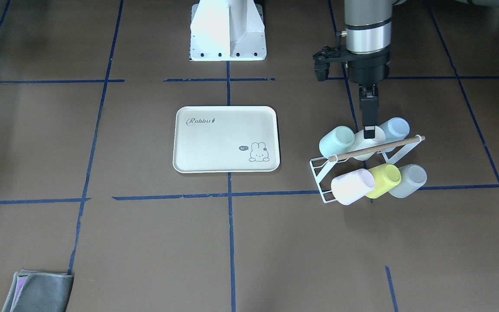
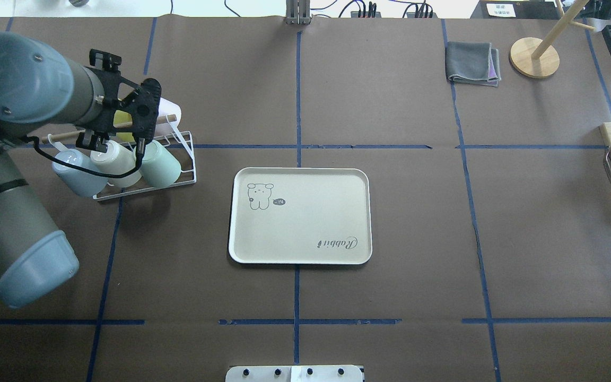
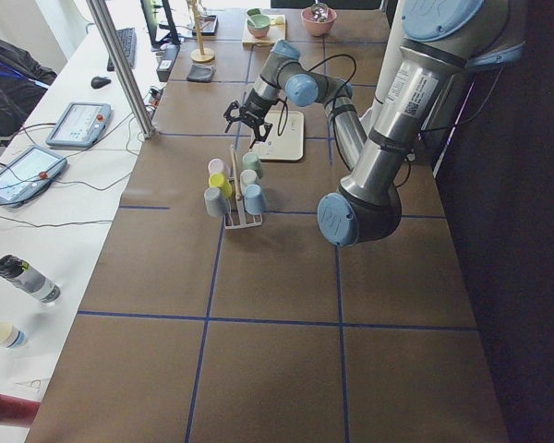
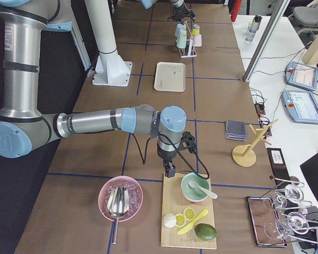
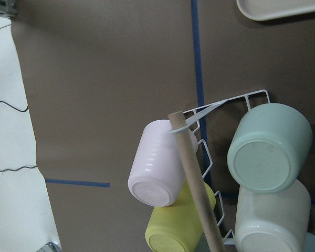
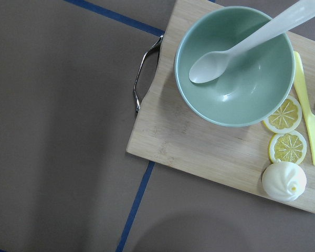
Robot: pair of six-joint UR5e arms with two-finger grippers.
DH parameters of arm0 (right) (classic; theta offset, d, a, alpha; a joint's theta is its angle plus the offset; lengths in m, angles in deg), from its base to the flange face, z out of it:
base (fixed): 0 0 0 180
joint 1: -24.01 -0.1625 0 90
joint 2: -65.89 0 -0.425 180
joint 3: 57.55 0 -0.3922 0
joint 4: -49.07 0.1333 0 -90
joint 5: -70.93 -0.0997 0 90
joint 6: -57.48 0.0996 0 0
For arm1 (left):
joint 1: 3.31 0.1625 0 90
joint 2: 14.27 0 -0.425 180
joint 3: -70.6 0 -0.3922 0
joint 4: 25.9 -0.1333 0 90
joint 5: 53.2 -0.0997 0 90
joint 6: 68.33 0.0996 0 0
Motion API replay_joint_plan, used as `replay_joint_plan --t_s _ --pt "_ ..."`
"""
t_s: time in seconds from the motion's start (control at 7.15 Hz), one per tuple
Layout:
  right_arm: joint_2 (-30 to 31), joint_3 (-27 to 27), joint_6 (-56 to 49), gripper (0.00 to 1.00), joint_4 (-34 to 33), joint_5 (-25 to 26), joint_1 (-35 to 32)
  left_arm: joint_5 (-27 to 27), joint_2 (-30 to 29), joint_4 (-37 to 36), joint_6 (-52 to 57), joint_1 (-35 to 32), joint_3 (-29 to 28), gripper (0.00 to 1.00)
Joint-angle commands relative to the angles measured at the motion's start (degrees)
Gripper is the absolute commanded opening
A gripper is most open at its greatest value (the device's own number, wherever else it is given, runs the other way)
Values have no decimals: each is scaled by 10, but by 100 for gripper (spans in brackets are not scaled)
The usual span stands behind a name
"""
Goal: Pick up and place green cup on tray
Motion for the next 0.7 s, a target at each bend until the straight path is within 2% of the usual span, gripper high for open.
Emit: replay_joint_plan --t_s 0.0,0.14,0.28,0.56 --pt "0 1 0 100 0 0 0 -68 -32 -99 101 27 1 100" --pt "0 0 0 100 -1 0 0 -131 -32 -112 117 66 -1 100" --pt "0 0 -1 100 0 1 0 -163 -35 -144 118 92 -2 100" --pt "3 0 -1 100 -1 1 0 -168 -26 -146 114 110 -7 100"
